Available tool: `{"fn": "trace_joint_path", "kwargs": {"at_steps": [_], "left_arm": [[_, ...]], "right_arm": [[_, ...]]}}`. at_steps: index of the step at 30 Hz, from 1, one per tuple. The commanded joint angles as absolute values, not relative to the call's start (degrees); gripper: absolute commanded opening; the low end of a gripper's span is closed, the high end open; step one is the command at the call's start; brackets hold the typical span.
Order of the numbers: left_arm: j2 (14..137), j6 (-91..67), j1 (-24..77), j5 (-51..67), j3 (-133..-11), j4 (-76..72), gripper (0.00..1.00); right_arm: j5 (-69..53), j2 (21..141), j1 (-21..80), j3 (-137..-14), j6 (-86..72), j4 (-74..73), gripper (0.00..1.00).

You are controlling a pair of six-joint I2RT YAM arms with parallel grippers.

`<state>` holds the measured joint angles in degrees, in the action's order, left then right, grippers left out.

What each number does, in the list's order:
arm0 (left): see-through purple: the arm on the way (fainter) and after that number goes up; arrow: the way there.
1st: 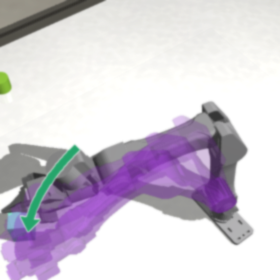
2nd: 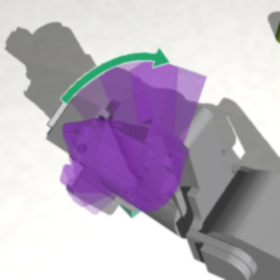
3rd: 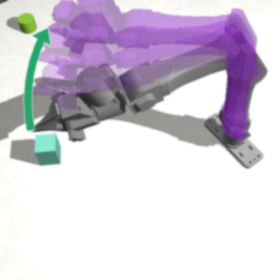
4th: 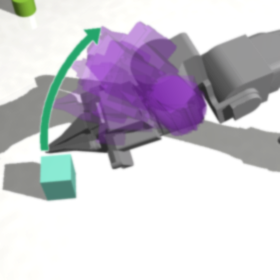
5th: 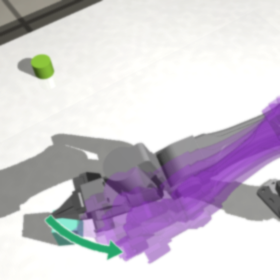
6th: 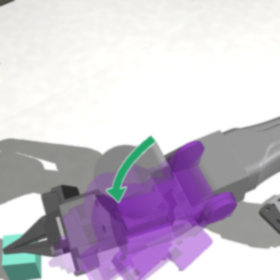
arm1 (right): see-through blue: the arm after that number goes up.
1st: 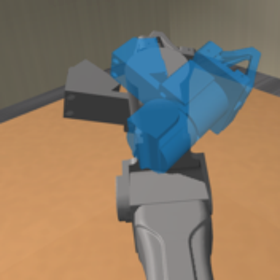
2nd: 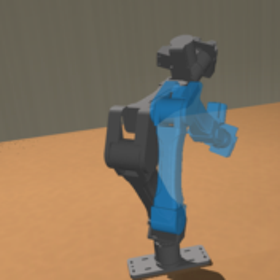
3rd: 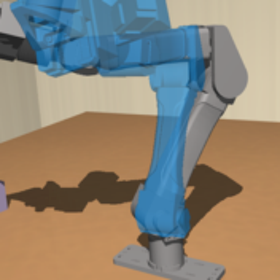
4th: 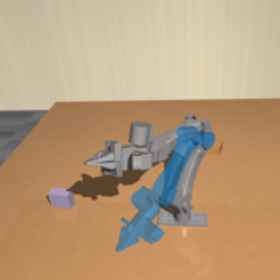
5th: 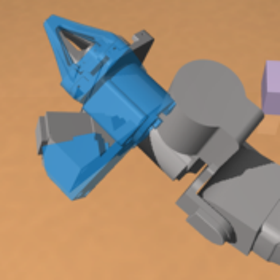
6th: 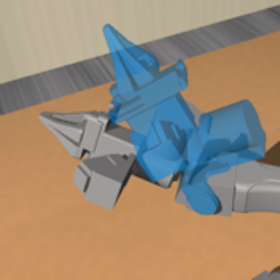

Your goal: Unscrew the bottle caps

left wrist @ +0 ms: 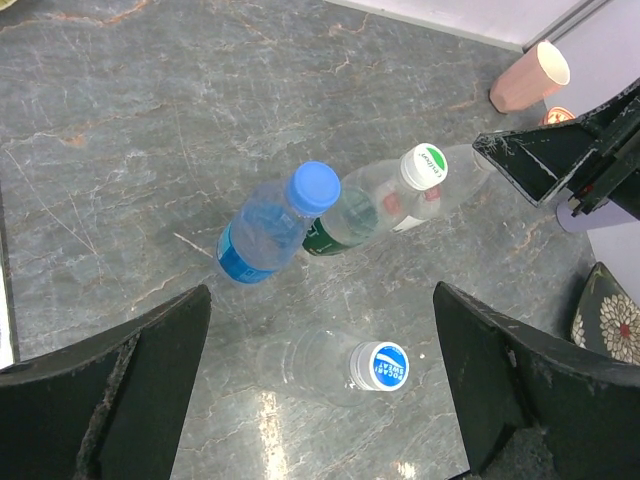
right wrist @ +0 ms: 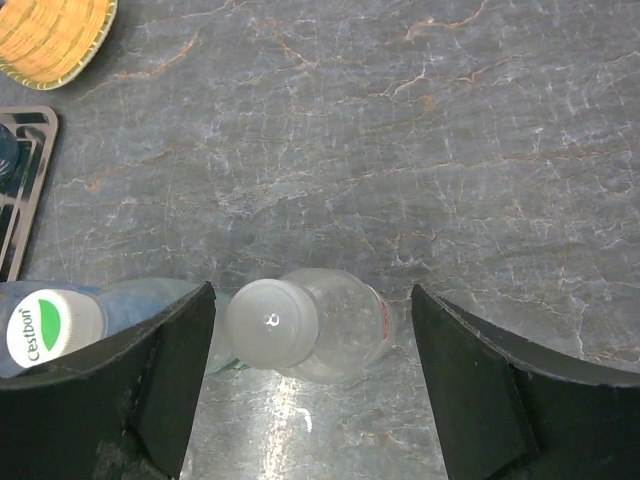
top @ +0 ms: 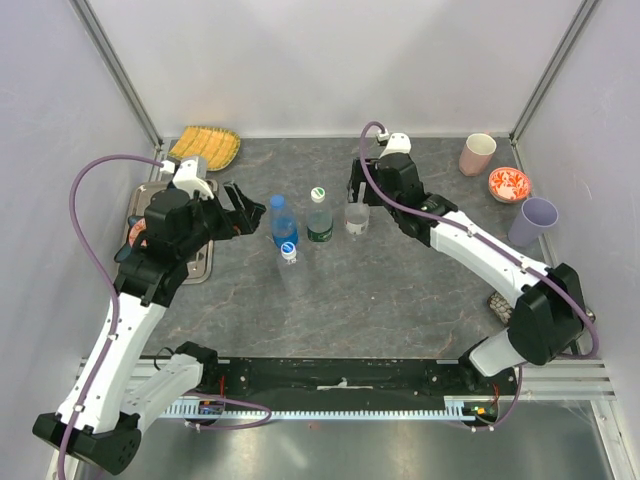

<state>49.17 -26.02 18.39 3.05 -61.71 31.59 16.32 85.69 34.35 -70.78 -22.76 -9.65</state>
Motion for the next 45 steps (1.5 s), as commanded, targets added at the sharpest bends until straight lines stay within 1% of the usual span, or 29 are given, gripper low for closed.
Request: {"fn": "trace_joint_path", "kwargs": {"at_steps": [1, 4, 7, 8, 10, 11, 14, 16, 20, 22, 25, 26, 28, 29, 30, 32, 33, 35, 36, 37, 38, 40, 41, 45], "left_arm": [[48.25, -23.64, 18.46, 2.81, -61.17, 31.46, 0.99], [48.25, -23.73, 18.46, 2.9, -60.82, 31.55, 0.98], [48.16, -23.82, 18.46, 2.99, -60.38, 31.46, 0.98], [48.25, -23.82, 18.46, 2.99, -60.29, 31.55, 0.98], [48.16, -23.82, 18.46, 2.73, -60.21, 31.55, 0.98], [48.16, -23.82, 18.46, 2.72, -60.29, 31.47, 0.98], [48.43, -23.73, 18.46, 2.29, -60.82, 31.46, 0.98], [48.95, -23.47, 18.46, 1.93, -61.87, 31.2, 0.98], [50.79, -23.38, 18.46, 1.93, -64.59, 29.97, 0.97], [52.46, -23.82, 18.54, 3.07, -66.35, 28.49, 0.97], [54.31, -25.31, 18.63, 6.4, -67.93, 26.29, 0.96], [55.19, -26.18, 18.63, 8.85, -68.03, 23.76, 0.95], [55.81, -26.98, 18.89, 11.85, -67.15, 20.32, 0.91], [56.16, -27.5, 19.42, 13.52, -66.37, 14.91, 0.87], [56.08, -27.68, 19.77, 15.97, -64.88, 12.42, 0.85], [56.95, -27.77, 20.91, 18.27, -65.47, 9.24, 0.85], [58.17, -27.6, 21.18, 22.28, -67.48, 7.75, 0.86], [59.85, -27.34, 22.49, 30.01, -69.86, 5.9, 0.88], [61.33, -27.07, 23.02, 32.15, -72.57, 4.84, 0.94], [62.04, -26.64, 23.38, 34.34, -73.99, 4.49, 1.0], [62.75, -25.59, 23.99, 38.54, -75.4, 4.31, 1.0], [64.59, -25.05, 24.17, 42.96, -78.91, 3.87, 1.0], [65.3, -24.79, 24.26, 47.68, -79.8, 3.61, 1.0], [66.88, -24.61, 24.7, 54.4, -80.95, 2.81, 1.0]], "right_arm": [[15.56, 87.27, 34.72, -73.83, -23.29, -6.68, 0.85], [15.47, 88.42, 34.8, -73.83, -23.47, -6.59, 0.8], [15.38, 89.12, 34.81, -73.57, -23.64, -6.15, 0.71], [15.21, 89.38, 34.89, -73.56, -23.56, -6.24, 0.64], [15.12, 89.47, 34.8, -73.39, -23.56, -6.24, 0.57], [15.2, 89.12, 34.89, -72.95, -23.55, -6.15, 0.48], [16.34, 86.85, 34.89, -72.07, -23.64, -6.33, 0.37], [18.45, 84.74, 34.89, -71.89, -23.73, -7.72, 0.35], [21.35, 75.53, 34.89, -71.89, -23.29, -12.38, 0.29], [22.49, 72.26, 34.89, -72.07, -22.5, -16.58, 0.28], [23.12, 66.2, 34.8, -72.42, -21.54, -22.21, 0.24], [22.42, 63.57, 34.89, -72.42, -21.36, -23.28, 0.19], [20.4, 61.1, 34.89, -72.42, -21.09, -25.48, 0.12], [17.26, 59.08, 34.81, -72.16, -21.01, -25.84, 0.0], [15.14, 58.37, 34.89, -72.07, -21.18, -26.01, 0.0], [10.04, 56.87, 34.89, -72.59, -21.53, -25.93, 0.0], [4.71, 56.52, 34.81, -72.68, -21.79, -25.49, 0.0], [-0.24, 55.73, 34.89, -73.38, -22.41, -22.6, 0.0], [-6.53, 55.72, 34.89, -73.91, -22.67, -21.89, 0.0], [-9.46, 55.72, 34.89, -74.35, -22.85, -19.97, 0.0], [-12.54, 56.24, 34.89, -75.31, -23.11, -19.08, 0.0], [-19.12, 56.34, 34.89, -75.41, -23.55, -15.92, 0.0], [-20.81, 56.25, 34.81, -75.24, -23.73, -14.95, 0.0], [-26.97, 55.9, 34.89, -73.66, -26.35, -6.54, 0.0]]}}
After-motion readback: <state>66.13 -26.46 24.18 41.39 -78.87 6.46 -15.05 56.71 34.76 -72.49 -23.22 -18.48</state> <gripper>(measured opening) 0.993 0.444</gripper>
